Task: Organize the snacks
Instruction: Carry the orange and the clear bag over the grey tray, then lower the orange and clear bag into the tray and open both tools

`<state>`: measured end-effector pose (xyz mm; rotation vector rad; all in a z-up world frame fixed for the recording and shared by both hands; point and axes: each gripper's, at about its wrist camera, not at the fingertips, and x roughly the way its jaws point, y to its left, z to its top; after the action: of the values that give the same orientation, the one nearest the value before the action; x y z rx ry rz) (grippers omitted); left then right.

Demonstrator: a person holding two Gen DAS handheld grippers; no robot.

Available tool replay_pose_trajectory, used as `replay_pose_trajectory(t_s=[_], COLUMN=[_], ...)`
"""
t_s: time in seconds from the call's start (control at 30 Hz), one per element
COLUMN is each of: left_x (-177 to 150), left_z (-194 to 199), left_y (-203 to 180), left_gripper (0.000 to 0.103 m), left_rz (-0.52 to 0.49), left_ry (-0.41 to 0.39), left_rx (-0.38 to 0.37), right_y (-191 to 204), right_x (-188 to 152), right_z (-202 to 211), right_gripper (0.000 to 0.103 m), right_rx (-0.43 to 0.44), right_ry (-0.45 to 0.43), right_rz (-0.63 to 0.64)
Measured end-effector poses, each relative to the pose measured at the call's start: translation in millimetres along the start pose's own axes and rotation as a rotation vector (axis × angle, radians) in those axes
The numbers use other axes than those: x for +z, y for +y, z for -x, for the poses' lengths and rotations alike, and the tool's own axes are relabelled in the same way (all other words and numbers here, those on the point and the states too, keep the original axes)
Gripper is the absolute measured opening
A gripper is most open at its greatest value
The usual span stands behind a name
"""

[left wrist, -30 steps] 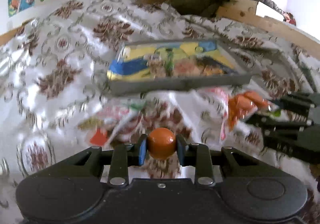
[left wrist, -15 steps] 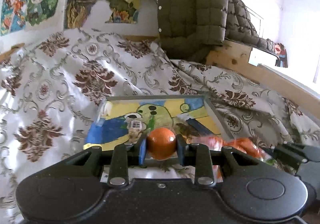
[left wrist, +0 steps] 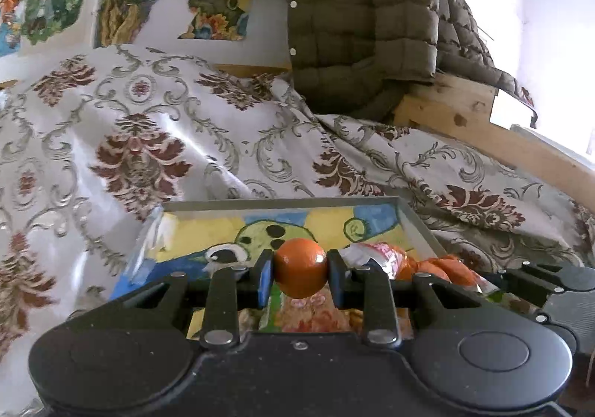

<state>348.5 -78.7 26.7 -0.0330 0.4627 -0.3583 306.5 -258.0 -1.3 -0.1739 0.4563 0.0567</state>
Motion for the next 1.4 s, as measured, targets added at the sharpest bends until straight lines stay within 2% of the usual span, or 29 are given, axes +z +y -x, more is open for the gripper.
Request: replay_pose_trajectory(t_s=[0.2, 0.4, 0.63, 0.77, 0.97, 1.13, 1.4], left_x=[-5, -17, -25, -25, -25, -23, -17], left_z=[-34, -54, -63, -64, -63, -56, -32], left_y=[-1, 1, 6, 6, 5, 7, 6], left_gripper=[0.032, 0.032, 0.032, 0.032, 0.033, 0.05, 0.077], left_rz=[0.021, 0.049, 0.066, 0.064, 0.067, 0.11, 0.133], left_ry=[0.009, 0.058, 0.077, 0.076, 0.086, 0.085, 0.043], left_rx=[-0.009, -0.01, 0.001, 0.0, -0.007, -0.025, 0.005], right_y=[-7, -2, 1, -2, 1, 1, -5], right_x=[-2, 0, -4, -6, -7, -7, -3], right_z=[-23, -38, -50, -50, -45, -38, -15], right_gripper=[0.044, 0.046, 0.05, 0.056, 0.057, 0.062, 0.079], right_rx=[-0.039, -0.052, -0.072, -0.079, -0.08, -0.077, -0.073], right_ry=[0.032, 0.048, 0.074, 0.07, 0.061, 0.057, 0.018], right_rz=[0.006, 0.049, 0.063, 0.049, 0.073, 0.069, 0.045])
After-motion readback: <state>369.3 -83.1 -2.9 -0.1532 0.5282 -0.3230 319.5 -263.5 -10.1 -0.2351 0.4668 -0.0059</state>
